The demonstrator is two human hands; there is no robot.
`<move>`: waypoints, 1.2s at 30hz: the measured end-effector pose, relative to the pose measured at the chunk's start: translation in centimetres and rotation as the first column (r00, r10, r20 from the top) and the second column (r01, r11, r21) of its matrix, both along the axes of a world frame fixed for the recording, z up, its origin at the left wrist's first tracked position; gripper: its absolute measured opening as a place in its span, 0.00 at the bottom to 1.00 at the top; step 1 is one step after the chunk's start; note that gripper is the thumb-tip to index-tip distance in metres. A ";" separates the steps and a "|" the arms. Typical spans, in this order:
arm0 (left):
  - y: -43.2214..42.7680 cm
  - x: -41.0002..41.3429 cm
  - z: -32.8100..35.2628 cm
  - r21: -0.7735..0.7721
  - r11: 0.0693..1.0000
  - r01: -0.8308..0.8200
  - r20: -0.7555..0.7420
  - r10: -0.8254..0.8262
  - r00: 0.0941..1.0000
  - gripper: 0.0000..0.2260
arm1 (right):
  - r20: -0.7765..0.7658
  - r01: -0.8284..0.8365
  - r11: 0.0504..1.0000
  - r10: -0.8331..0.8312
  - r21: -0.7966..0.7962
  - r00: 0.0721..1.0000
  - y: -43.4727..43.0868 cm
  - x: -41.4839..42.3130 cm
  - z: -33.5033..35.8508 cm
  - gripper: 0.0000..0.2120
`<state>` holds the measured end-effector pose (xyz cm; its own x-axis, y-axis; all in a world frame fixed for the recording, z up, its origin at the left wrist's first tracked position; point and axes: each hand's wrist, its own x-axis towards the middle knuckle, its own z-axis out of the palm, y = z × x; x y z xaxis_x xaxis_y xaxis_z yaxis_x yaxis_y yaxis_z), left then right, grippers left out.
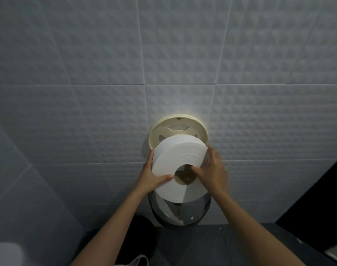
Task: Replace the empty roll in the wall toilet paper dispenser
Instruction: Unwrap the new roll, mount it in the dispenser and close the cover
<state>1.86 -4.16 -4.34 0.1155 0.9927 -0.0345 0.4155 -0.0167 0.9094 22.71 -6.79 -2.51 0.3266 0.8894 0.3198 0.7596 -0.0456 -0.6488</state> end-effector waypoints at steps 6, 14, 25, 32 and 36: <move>1.3 1.5 -0.5 0.136 0.988 -0.078 -0.070 0.088 0.994 0.54 | -0.009 -0.003 1.000 0.003 0.019 1.000 1.9 0.2 -1.5 0.43; 1.7 2.0 -1.1 0.201 0.977 -0.066 -0.117 0.090 0.989 0.54 | -0.004 -0.021 0.998 0.021 0.057 1.000 2.6 0.8 -3.4 0.46; 3.5 2.2 -0.4 0.210 0.976 -0.061 -0.130 0.090 0.987 0.53 | -0.040 -0.033 0.996 0.036 0.087 0.999 4.6 1.2 -3.2 0.44; 6.7 2.4 -0.2 0.230 0.973 -0.033 -0.141 0.067 0.988 0.52 | -0.088 -0.084 0.994 0.090 0.069 0.992 7.2 1.6 -3.4 0.44; 8.1 2.5 -0.6 0.275 0.960 -0.044 -0.126 0.082 0.989 0.51 | -0.082 -0.140 0.987 0.147 0.083 0.986 8.1 1.9 -3.9 0.41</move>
<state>4.34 3.95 -4.96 0.0655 0.9719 0.2259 0.5423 -0.2247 0.8096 24.60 1.33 -6.38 0.2272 0.9030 0.3647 0.6948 0.1122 -0.7104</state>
